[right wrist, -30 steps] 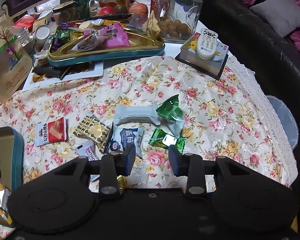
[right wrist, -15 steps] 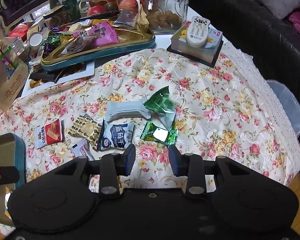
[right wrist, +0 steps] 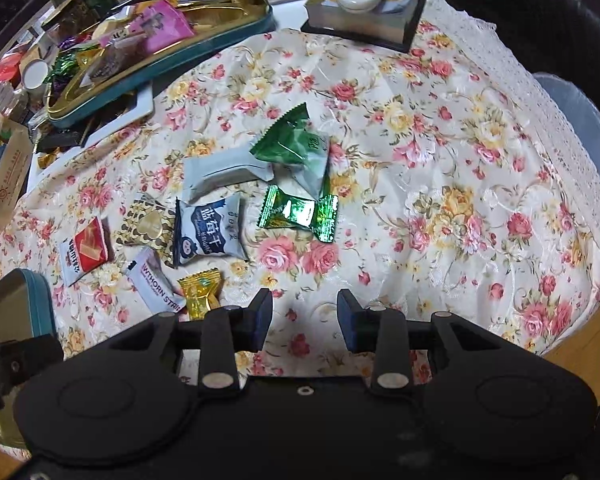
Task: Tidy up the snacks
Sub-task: 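Lower the right tool onto the green packet and close on it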
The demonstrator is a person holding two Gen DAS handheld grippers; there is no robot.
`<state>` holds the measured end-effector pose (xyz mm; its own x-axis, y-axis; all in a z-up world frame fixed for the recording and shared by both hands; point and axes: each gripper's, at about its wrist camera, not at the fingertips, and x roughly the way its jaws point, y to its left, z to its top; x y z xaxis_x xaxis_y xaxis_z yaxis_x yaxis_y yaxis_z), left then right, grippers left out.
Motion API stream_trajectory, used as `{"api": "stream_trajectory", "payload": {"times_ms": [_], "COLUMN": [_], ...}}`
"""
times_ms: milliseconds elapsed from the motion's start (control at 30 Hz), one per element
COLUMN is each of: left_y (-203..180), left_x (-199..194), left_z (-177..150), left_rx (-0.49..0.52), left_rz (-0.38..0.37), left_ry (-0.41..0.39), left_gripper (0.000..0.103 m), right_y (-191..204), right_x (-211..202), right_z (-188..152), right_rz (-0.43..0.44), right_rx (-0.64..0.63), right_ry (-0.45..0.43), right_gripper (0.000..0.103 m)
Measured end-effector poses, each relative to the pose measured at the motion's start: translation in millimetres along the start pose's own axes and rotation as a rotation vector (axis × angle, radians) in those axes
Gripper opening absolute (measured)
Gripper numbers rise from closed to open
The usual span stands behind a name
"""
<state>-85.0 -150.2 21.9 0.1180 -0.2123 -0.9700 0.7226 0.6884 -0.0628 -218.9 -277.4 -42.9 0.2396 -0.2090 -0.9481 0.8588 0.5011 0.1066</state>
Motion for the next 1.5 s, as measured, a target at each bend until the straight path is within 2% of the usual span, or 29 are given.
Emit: {"api": "stream_trajectory", "payload": {"times_ms": [300, 600, 733, 900, 1133, 1400, 1500], "left_y": [1, 45, 66, 80, 77, 61, 57], "left_x": [-8, -22, -27, -29, -24, -16, -14], "left_z": [5, 15, 21, 24, 25, 25, 23], "left_rx": [-0.011, -0.154, -0.232, -0.291, -0.286, -0.243, -0.232], "left_rz": [-0.047, -0.084, -0.095, -0.105, -0.1, -0.089, -0.092], "left_ry": [-0.009, -0.032, -0.046, -0.051, -0.035, -0.013, -0.004], "left_gripper": [0.05, 0.05, 0.049, 0.047, 0.047, 0.047, 0.047], "right_y": [0, 0, -12, -26, -29, -28, -26], "right_x": [4, -6, -2, 5, 25, 43, 50], "right_z": [6, 33, 54, 85, 110, 117, 119], "right_rz": [-0.007, 0.117, 0.132, 0.131, 0.066, 0.082, 0.059], "right_rx": [0.02, 0.022, 0.081, 0.162, 0.14, 0.149, 0.155], "right_ry": [-0.006, 0.036, 0.079, 0.084, 0.052, 0.054, 0.058], "right_gripper": [0.037, 0.037, 0.037, 0.037, 0.037, 0.037, 0.037]}}
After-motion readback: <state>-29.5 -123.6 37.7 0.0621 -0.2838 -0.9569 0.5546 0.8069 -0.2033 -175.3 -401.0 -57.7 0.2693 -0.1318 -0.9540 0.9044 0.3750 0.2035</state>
